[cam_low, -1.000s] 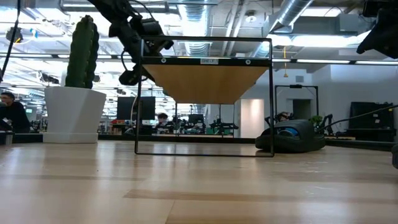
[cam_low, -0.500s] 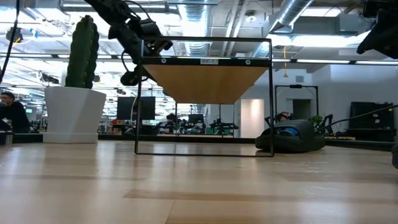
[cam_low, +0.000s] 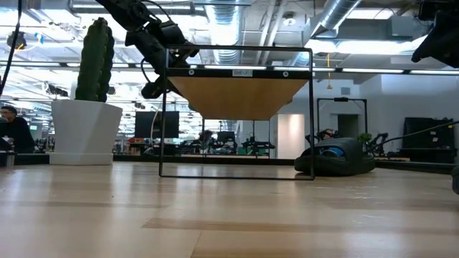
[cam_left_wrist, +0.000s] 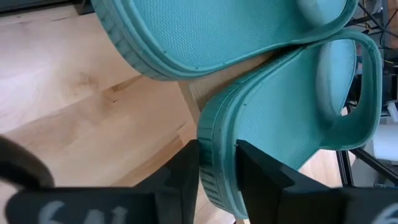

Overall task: Pick and place slides into the shelf
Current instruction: Put the green slide on the shelf

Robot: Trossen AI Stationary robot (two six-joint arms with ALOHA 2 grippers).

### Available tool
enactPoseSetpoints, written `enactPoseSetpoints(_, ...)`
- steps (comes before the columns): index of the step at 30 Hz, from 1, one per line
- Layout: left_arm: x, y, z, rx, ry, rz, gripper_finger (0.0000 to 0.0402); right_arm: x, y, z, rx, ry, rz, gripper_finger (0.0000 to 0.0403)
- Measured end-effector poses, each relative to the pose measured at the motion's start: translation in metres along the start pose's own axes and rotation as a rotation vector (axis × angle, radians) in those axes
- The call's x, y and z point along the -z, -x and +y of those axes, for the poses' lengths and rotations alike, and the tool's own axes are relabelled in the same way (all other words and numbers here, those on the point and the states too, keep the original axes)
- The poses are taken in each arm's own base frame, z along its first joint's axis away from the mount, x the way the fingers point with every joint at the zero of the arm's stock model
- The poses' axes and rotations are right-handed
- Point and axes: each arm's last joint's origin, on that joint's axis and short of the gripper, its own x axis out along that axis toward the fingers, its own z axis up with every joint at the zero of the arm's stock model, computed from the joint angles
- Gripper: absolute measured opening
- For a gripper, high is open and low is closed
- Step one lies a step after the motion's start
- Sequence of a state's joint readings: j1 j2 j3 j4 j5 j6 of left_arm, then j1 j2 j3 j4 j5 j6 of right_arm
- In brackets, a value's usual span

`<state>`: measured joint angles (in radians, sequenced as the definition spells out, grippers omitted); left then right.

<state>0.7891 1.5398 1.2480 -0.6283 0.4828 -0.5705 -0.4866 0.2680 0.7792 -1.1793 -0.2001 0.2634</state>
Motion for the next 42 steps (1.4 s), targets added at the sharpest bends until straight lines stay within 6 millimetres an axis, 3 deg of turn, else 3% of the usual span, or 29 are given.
enactPoseSetpoints(16, 0.001, 0.0, 0.001, -0.017, 0.006, 0.003, 0.0187, 0.0, 0.0, 0.0, 0.0, 0.0, 0.0, 0.0)
enactPoseSetpoints(23, 0.005, 0.009, -0.001, 0.116, 0.023, 0.093, 0.02, 0.0, 0.0, 0.0, -0.003, 0.0, 0.001, 0.0)
enactPoseSetpoints(28, 0.013, 0.044, -0.016, 0.2, -0.035, 0.032, 0.0193, 0.0, 0.0, 0.0, -0.006, -0.029, 0.001, 0.0)
enactPoseSetpoints(34, 0.036, 0.106, -0.037, 0.195, -0.134, -0.19, 0.0188, -0.001, 0.0, 0.001, -0.011, -0.057, -0.013, 0.0)
enactPoseSetpoints(42, 0.099, 0.175, -0.07, 0.213, -0.292, -0.458, 0.0188, -0.018, -0.004, 0.004, -0.072, -0.104, -0.191, 0.0)
